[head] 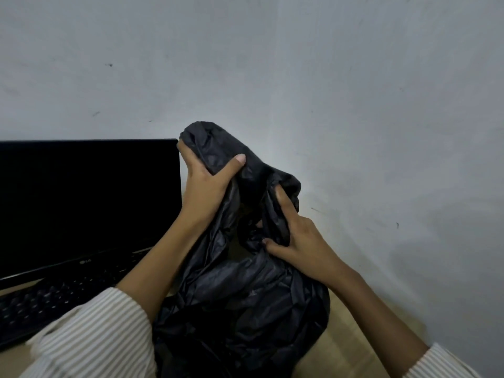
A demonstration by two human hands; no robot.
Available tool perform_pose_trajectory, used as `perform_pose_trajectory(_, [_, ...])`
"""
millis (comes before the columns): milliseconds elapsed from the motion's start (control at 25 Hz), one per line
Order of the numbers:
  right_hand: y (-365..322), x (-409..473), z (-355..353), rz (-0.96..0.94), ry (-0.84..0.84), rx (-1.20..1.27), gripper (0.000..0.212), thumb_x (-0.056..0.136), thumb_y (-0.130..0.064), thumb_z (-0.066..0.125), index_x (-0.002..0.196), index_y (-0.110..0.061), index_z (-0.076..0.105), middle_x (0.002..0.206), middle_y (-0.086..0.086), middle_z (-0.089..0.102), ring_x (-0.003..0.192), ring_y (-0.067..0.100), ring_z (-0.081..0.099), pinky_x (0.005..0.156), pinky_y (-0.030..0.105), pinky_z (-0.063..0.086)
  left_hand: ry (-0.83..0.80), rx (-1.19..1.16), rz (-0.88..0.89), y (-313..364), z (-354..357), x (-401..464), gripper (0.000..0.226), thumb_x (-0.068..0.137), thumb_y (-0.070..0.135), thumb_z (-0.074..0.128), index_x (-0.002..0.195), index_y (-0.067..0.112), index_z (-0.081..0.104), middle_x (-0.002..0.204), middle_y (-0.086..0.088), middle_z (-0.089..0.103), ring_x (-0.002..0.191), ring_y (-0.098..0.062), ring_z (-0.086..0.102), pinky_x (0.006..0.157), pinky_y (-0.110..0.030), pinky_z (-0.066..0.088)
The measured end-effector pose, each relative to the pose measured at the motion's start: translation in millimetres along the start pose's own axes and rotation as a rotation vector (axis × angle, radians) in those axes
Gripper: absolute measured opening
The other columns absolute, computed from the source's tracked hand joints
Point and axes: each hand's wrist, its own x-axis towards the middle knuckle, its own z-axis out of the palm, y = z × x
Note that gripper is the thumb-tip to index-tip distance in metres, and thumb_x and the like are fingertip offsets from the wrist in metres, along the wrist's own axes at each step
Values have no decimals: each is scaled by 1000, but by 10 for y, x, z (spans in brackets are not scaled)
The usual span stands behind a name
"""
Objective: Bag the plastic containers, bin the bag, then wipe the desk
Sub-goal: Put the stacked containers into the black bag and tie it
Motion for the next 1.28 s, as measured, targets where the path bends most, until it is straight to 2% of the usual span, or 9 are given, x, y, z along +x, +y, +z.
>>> perform_pose_trajectory(120, [-4, -112, 39, -2, 210, 31, 96, 87, -21, 60, 136, -67, -9, 108, 1, 64, 86, 12, 62, 71, 24, 49, -31, 28, -92, -89, -12, 11, 116, 85, 26, 69, 145, 18, -30, 125, 13, 56, 108, -5, 58, 103, -35, 43])
perform_pose_trajectory(280, [-95, -143, -13, 165, 421, 314, 96, 83, -34, 70, 138, -57, -6, 109, -52, 45, 96, -26, 51, 77, 2, 44, -158, 64, -151, -222, -38, -75, 118, 81, 24, 74, 144, 19, -26, 96, 21, 71, 89, 5, 66, 90, -23, 48])
perform_pose_trajectory(400, [-187, -45, 9, 213, 394, 293, 115, 70, -47, 79, 140, -57, -13, 111, -26, 60, 100, -6, 61, 84, 14, 48, -234, 21, -50, -307, -21, -148, 85, 87, 12, 67, 129, 34, -3, 98, 0, 75, 95, -13, 70, 83, -25, 51])
perform_pose_trajectory(520, [-200, 71, 94, 200, 276, 142, 120, 73, -44, 79, 139, -51, -21, 114, -4, 67, 102, 15, 65, 89, 33, 52, -242, -150, -35, -232, 39, -207, 81, 91, 14, 61, 133, 34, -5, 103, -4, 74, 103, -16, 68, 90, -28, 50])
perform_pose_trajectory(680, [-172, 108, 73, 187, 256, 166, 120, 74, -37, 79, 143, -51, -18, 113, -7, 64, 100, 8, 64, 87, 27, 51, -271, -355, -109, -299, 71, -246, 75, 94, 4, 53, 137, 44, 6, 77, -17, 69, 67, -30, 69, 62, -38, 58])
perform_pose_trajectory(880, [-222, 63, 63, 50, 267, 341, 76, 83, -34, 53, 148, -47, 17, 118, 5, 50, 104, 15, 58, 89, 28, 49, -417, -86, -96, -296, 147, -84, 20, 94, 37, 53, 114, 37, 49, 67, -1, 51, 51, -19, 51, 55, -28, 44])
perform_pose_trajectory(960, [-188, 126, -23, 87, 346, 587, 60, 88, -24, 43, 142, -48, 36, 112, 8, 51, 100, 27, 59, 90, 36, 50, -410, 3, -161, -280, 101, -11, 33, 86, 60, 52, 94, 28, 49, 62, 2, 44, 46, -13, 42, 52, -26, 36])
perform_pose_trajectory(1080, [-197, 212, -80, 68, 278, 676, 52, 96, -1, 45, 137, -31, 50, 118, 9, 59, 109, 24, 62, 87, 26, 51, -586, 55, -172, -301, 16, 46, 57, 70, 82, 48, 96, 31, 54, 69, 2, 45, 58, -12, 43, 57, -26, 35])
perform_pose_trajectory(1280, [-248, 314, -8, 58, 233, 549, 44, 91, 1, 56, 123, -28, 48, 106, -1, 72, 102, 14, 68, 89, 37, 54, -720, 194, -125, -196, 125, 49, 49, 88, 63, 46, 107, 24, 68, 106, -2, 72, 103, -17, 67, 94, -36, 49])
